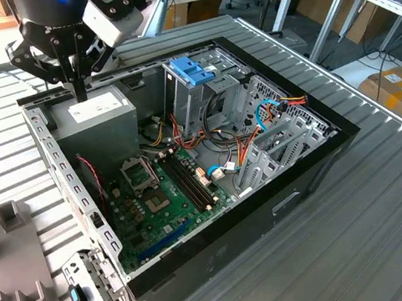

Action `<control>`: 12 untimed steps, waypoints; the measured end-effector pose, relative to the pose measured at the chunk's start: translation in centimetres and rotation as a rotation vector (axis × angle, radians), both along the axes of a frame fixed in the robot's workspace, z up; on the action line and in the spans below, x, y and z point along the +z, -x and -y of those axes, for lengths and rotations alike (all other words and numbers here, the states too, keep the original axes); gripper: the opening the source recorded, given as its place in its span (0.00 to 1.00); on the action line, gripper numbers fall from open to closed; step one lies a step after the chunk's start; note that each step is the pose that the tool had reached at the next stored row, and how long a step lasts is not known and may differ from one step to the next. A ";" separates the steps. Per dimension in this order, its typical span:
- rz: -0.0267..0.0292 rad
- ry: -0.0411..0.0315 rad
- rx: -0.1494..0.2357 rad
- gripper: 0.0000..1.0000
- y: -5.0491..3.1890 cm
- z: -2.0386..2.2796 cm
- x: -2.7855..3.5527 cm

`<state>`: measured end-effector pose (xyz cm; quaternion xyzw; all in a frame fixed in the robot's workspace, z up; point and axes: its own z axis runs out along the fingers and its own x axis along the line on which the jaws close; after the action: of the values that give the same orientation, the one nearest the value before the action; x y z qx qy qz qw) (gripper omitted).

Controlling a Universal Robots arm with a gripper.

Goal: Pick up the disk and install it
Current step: 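Reach for the disk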

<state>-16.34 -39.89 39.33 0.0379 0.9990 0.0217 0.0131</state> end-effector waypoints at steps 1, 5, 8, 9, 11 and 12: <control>0.0000 0.0000 0.000 0.11 0.05 0.00 0.00; 0.0000 0.0000 0.000 0.11 0.24 0.00 0.00; 0.0000 0.0000 0.000 0.11 0.39 0.00 0.00; 0.0000 0.0000 0.000 0.11 0.44 0.00 0.00; 0.0000 0.0000 0.000 0.11 0.54 0.00 0.00; 0.0000 0.0000 0.000 0.11 0.62 0.00 0.00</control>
<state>-16.96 -39.90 39.33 0.0379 0.9990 0.0217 0.0131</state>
